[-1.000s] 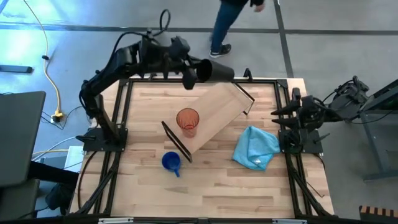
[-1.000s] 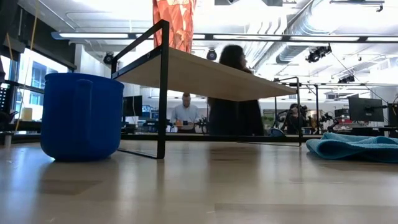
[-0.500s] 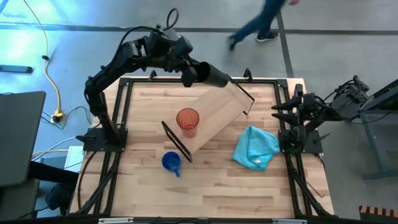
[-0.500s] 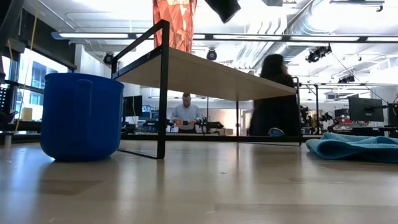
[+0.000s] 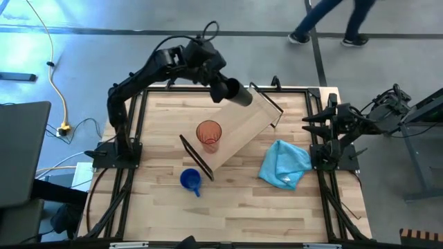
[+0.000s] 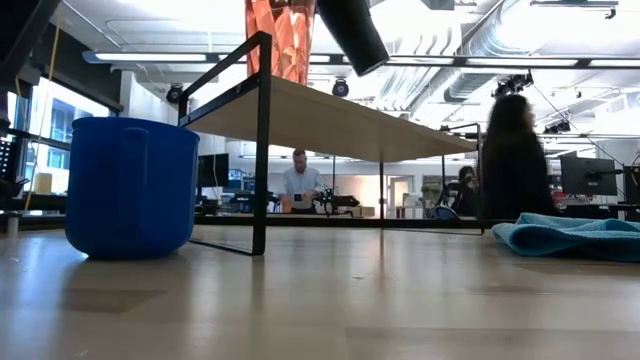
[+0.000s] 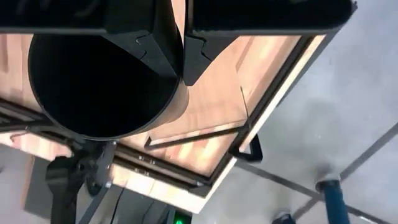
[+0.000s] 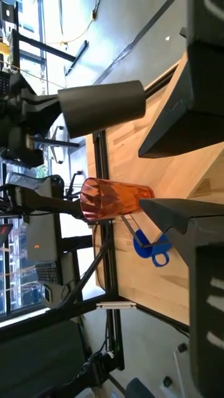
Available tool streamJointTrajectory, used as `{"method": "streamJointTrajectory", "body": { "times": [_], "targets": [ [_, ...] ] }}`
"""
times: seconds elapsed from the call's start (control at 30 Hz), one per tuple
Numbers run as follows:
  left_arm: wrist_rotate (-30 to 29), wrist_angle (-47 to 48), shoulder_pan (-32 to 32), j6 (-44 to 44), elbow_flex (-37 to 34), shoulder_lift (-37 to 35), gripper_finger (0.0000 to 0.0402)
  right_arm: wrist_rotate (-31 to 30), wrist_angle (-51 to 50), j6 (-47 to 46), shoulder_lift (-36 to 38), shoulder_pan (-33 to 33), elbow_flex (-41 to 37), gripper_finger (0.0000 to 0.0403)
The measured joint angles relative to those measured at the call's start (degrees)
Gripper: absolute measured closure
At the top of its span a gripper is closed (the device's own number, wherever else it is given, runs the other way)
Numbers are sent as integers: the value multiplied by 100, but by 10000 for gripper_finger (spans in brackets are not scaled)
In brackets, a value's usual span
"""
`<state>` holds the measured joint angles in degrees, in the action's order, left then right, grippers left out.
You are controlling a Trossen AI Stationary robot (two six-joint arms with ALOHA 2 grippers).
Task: Stack small to large cups/mugs on shelf
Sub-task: Put the black cup on the shelf
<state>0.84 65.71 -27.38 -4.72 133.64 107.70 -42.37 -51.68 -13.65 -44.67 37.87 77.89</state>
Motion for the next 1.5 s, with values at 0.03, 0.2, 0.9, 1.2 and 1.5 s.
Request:
{"method": "streamJointTrajectory", "body": {
  "times": [0.03, 0.2, 0.9, 1.2, 1.5],
  "targets": [
    [-1, 33, 0, 4, 0, 28, 401, 0, -2, 0, -2, 0, 0, 297],
    [0, 336, 9, 138, -2, 149, 401, 2, -39, -4, 0, 0, 0, 297],
    [336, 460, 523, 1328, -4, 390, 401, -2, -297, -260, -91, -2, 0, 297],
    [149, 384, 681, 1461, 0, 630, 402, 0, -341, -320, -204, -2, 0, 297],
    [107, 499, 726, 1434, 2, 730, 402, 4, -556, -598, -271, 0, -2, 297]
  ]
}}
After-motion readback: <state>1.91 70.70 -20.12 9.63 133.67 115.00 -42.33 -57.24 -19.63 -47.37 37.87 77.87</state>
